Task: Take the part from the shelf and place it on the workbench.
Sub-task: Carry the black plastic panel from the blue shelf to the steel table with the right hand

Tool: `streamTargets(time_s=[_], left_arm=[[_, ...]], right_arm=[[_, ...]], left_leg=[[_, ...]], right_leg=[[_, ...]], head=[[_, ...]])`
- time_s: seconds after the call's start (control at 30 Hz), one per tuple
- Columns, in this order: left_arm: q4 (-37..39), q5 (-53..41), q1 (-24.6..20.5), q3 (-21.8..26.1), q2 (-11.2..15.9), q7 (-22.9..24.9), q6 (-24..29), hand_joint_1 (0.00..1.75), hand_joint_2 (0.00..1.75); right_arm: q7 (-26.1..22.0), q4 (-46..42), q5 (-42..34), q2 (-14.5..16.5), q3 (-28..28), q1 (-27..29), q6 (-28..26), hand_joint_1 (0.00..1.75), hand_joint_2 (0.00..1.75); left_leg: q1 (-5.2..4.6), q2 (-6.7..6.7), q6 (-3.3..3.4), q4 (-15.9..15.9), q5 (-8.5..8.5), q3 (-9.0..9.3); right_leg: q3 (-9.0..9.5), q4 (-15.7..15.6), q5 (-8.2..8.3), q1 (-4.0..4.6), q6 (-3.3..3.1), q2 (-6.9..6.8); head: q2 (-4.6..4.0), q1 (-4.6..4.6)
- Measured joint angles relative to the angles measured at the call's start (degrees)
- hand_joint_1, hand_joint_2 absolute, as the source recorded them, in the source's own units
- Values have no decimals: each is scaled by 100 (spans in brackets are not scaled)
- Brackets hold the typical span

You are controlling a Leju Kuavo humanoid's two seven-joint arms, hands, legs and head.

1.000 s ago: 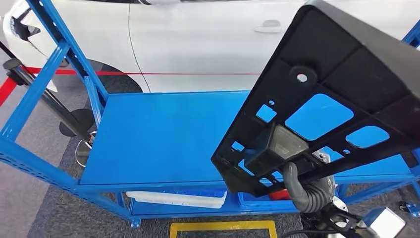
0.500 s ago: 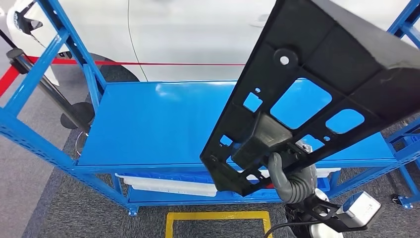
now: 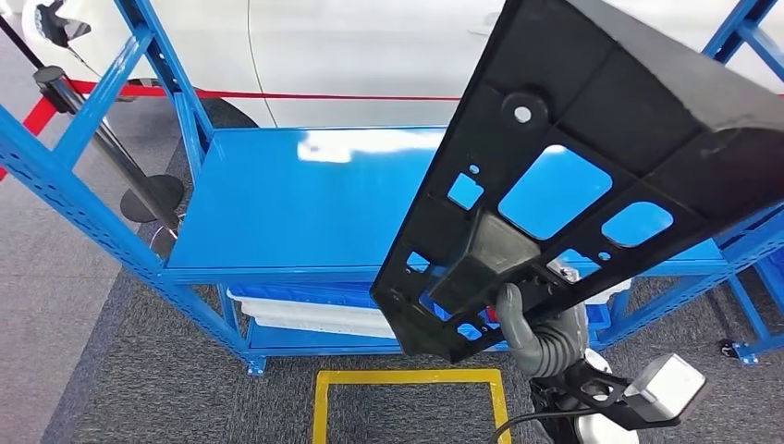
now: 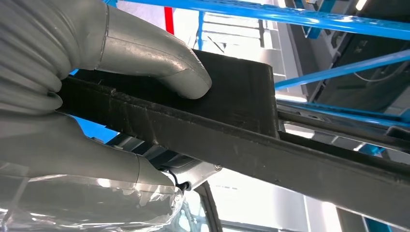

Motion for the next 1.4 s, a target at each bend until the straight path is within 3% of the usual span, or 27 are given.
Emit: streamTargets(time_s=[0.03,0.1,0.13,0.2,0.27,0.3,0.33,0.37,0.43,0.5,0.57,0.63,0.67,0.77,0.8,0.83,0.87,0.9,0.93,1.0,1.07,1.13,1.17,1.23,1.3,1.33,1.4], left_arm=[[0,-42,2,0,3,35,32,0,0],[0,-116,17,0,21,80,73,0,0],[0,-149,29,0,33,92,84,0,0],[0,-216,56,0,56,78,91,0,0],[0,-293,75,0,78,28,92,0,0],[0,-320,82,0,87,1,93,0,0],[0,-333,92,0,94,-15,95,0,0],[0,-336,104,0,101,-22,101,0,0],[0,-351,126,0,116,-10,124,0,0],[0,-382,135,0,141,30,154,0,0],[0,-417,147,1,165,79,174,0,0],[1,-455,155,2,176,115,174,0,0],[2,-478,154,2,181,123,165,0,0],[2,-564,157,2,188,101,127,0,0],[2,-587,159,2,189,88,115,0,0],[2,-603,161,2,189,77,105,0,0],[2,-617,161,2,190,67,98,0,0],[2,-633,161,2,190,60,94,0,0],[2,-650,159,2,189,57,94,0,0],[2,-689,160,3,187,56,96,0,0],[2,-720,163,14,189,60,97,0,0],[2,-739,172,37,197,67,97,0,0],[2,-744,179,46,201,71,97,0,0],[2,-750,188,53,216,79,98,0,0],[2,-751,188,55,231,80,98,0,0],[2,-753,185,56,236,80,98,0,0],[2,-769,182,67,242,79,96,0,0]], right_arm=[[3,6,-2,3,20,-14,-23,175,175],[10,32,-16,19,52,-30,-67,175,175],[12,50,-26,33,71,-38,-85,175,175],[-2,83,-14,76,104,-14,-126,175,175],[-69,112,55,125,153,98,-190,175,175],[-118,123,96,144,182,184,-222,175,175],[-169,131,124,157,211,276,-249,175,175],[-215,135,144,167,236,362,-269,175,175],[-292,134,180,178,276,512,-301,175,175],[-332,132,213,190,305,622,-329,175,175],[-333,133,206,209,328,680,-351,175,175],[-306,136,132,223,343,703,-360,175,175],[-284,137,77,226,344,708,-358,175,175],[-219,147,-99,225,332,711,-326,175,175],[-202,157,-151,224,322,711,-315,175,175],[-189,169,-193,222,308,710,-305,175,175],[-179,179,-223,220,293,710,-299,175,175],[-173,186,-251,218,274,708,-289,175,175],[-167,187,-268,217,254,704,-277,175,175],[-153,186,-293,216,219,681,-248,175,175],[-136,187,-303,216,197,658,-222,175,175],[-121,197,-308,216,188,644,-208,175,175],[-114,204,-309,216,186,636,-204,175,175],[-106,217,-310,219,186,619,-200,175,175],[-101,227,-310,219,186,616,-200,175,175],[-95,233,-310,219,186,616,-198,175,175],[-80,244,-310,219,186,616,-195,175,175]], left_leg=[[-2,-1,-38,-5,45,-12],[6,-6,-115,-23,123,-41],[13,-9,-149,20,60,-89],[29,-11,-201,393,-401,-235],[31,-12,-246,1078,-953,-372],[31,-11,-260,1368,-1054,-387],[31,-11,-267,1521,-1018,-337],[31,-11,-265,1483,-874,-197],[29,-15,-237,873,-620,336],[8,-26,-181,106,-674,850],[-24,-29,-112,-185,-745,983],[-12,-2,-17,-193,-631,888],[-1,13,37,-205,-556,822],[-1,44,125,-207,-331,564],[-7,48,126,-196,-256,466],[-12,50,121,-179,-185,364],[-17,51,113,-156,-120,258],[-23,51,103,-128,-59,151],[-27,51,91,-99,-6,63],[-45,50,48,-59,95,-48],[-39,52,-19,-80,209,-82],[-31,47,-90,-124,283,-119],[-28,42,-120,-88,200,-162],[-7,34,-176,333,-343,-310],[14,34,-235,1090,-888,-440],[25,34,-259,1417,-949,-454],[56,35,-301,1615,-675,-283]], right_leg=[[57,-130,-44,23,-33,4],[-3,-170,43,35,-127,-7],[-56,-189,106,31,-180,-17],[-197,-219,251,18,-279,-42],[-352,-210,374,39,-321,-60],[-433,-197,429,48,-320,-70],[-521,-177,483,55,-317,-80],[-613,-148,533,58,-309,-84],[-781,-75,621,62,-276,-83],[-879,-15,700,75,-220,-78],[-908,-13,799,76,-151,-75],[-954,7,779,62,-82,-57],[-1006,106,617,56,-57,-44],[-1217,968,-246,38,-8,-24],[-1244,1288,-378,35,4,-23],[-1213,1486,-350,33,10,-23],[-1106,1522,-203,32,5,-23],[-900,1366,-17,34,-13,-22],[-596,1035,94,46,-49,-22],[52,157,16,79,-125,-24],[317,-313,-112,118,-176,-25],[240,-378,8,111,-237,-35],[177,-404,91,95,-278,-44],[-1,-425,265,68,-338,-65],[-210,-388,407,66,-351,-77],[-321,-355,473,64,-341,-84],[-560,-263,589,47,-306,-93]], head=[[0,4],[0,18],[0,22],[0,-2],[0,-25],[0,-24],[0,-24],[0,-25],[0,-26],[0,-23],[0,-20],[0,-20],[0,-9],[0,23],[0,25],[0,25],[0,25],[0,24],[0,22],[0,18],[0,22],[0,32],[0,30],[0,2],[0,-20],[0,-18],[0,-20]])
